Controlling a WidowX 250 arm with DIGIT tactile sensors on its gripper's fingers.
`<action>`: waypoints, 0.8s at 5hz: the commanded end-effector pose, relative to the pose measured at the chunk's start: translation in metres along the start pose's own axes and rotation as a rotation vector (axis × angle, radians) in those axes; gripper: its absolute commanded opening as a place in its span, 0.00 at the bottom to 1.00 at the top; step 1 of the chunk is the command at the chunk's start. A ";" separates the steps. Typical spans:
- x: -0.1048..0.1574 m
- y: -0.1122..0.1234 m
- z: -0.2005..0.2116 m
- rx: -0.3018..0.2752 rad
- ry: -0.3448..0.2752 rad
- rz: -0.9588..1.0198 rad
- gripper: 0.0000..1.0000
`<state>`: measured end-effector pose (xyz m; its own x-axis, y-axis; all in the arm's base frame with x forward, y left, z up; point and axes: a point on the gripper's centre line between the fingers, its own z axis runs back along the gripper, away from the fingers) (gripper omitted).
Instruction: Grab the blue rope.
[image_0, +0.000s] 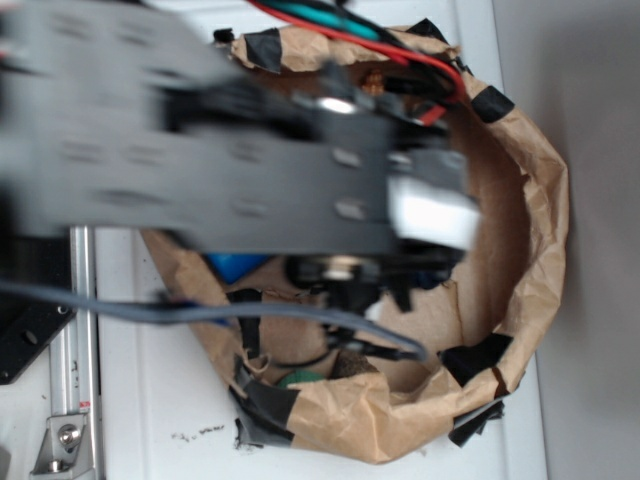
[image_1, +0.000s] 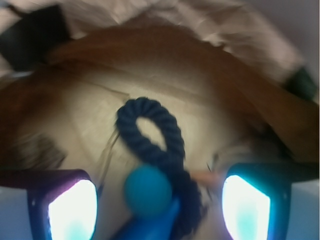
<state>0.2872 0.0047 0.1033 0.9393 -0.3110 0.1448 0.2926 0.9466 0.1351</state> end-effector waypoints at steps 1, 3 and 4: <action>0.015 -0.019 -0.054 -0.080 0.053 -0.125 1.00; 0.011 -0.015 -0.084 -0.059 0.114 -0.130 0.00; 0.015 -0.003 -0.061 -0.088 0.067 -0.090 0.00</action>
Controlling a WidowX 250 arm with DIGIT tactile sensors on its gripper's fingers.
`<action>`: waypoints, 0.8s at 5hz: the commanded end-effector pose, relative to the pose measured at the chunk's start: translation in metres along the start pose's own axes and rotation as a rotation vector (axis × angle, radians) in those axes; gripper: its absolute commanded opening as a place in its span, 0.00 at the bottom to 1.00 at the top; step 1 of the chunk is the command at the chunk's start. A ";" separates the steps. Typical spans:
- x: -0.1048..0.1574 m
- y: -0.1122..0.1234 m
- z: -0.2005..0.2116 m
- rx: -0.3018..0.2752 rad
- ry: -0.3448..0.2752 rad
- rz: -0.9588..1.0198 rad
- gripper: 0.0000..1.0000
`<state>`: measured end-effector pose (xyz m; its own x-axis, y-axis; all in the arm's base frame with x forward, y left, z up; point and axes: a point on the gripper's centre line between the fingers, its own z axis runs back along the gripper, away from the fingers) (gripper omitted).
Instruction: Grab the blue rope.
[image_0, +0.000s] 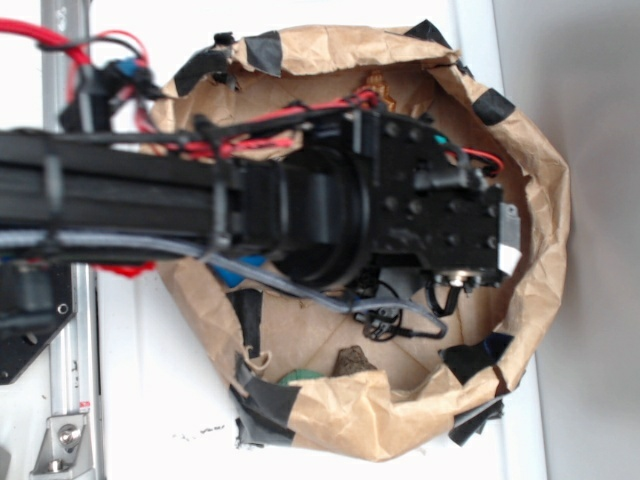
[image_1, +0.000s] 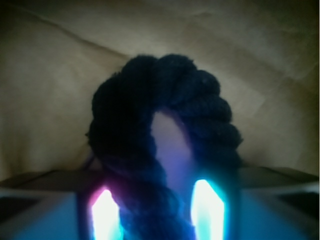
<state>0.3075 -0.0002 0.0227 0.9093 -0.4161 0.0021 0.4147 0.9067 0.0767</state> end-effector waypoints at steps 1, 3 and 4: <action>-0.005 0.012 0.072 0.064 -0.175 0.146 0.00; -0.017 -0.009 0.165 0.008 -0.112 0.595 0.00; -0.016 -0.022 0.167 0.004 -0.109 0.685 0.00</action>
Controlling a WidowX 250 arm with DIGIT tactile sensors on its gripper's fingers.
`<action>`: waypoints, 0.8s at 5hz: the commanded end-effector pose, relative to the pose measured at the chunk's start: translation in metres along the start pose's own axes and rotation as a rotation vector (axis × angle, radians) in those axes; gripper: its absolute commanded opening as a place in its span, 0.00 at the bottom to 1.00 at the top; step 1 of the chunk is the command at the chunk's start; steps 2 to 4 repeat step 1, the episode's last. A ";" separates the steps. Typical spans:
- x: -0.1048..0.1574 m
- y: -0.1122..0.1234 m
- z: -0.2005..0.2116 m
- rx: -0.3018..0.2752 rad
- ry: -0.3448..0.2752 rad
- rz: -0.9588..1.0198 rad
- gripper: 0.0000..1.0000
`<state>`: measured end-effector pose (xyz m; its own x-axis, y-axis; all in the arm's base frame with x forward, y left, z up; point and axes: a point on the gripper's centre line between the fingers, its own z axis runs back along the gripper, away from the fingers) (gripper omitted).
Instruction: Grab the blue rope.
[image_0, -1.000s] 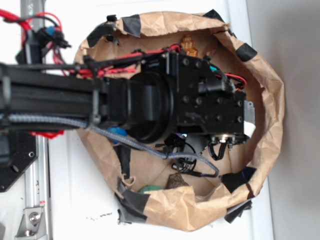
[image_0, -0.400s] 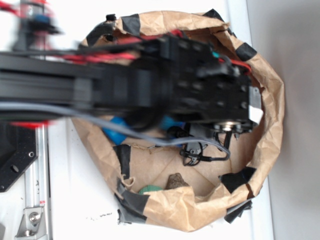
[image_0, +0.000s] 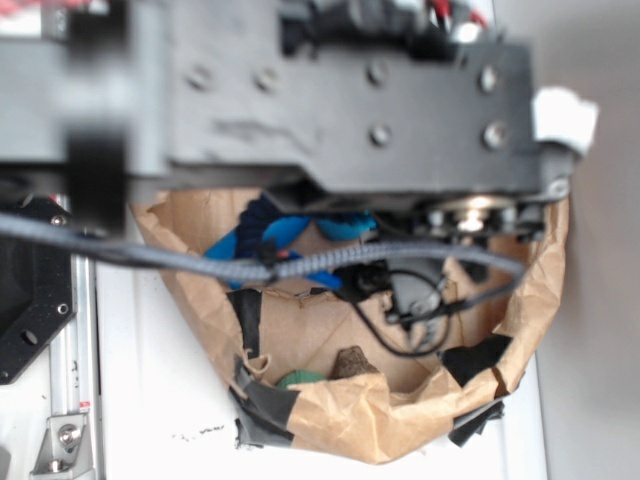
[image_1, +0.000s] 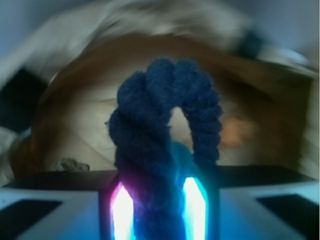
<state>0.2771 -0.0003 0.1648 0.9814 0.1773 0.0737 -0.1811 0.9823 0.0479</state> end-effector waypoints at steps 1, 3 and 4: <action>-0.001 -0.026 0.021 0.027 -0.055 0.103 0.00; -0.001 -0.026 0.021 0.027 -0.055 0.103 0.00; -0.001 -0.026 0.021 0.027 -0.055 0.103 0.00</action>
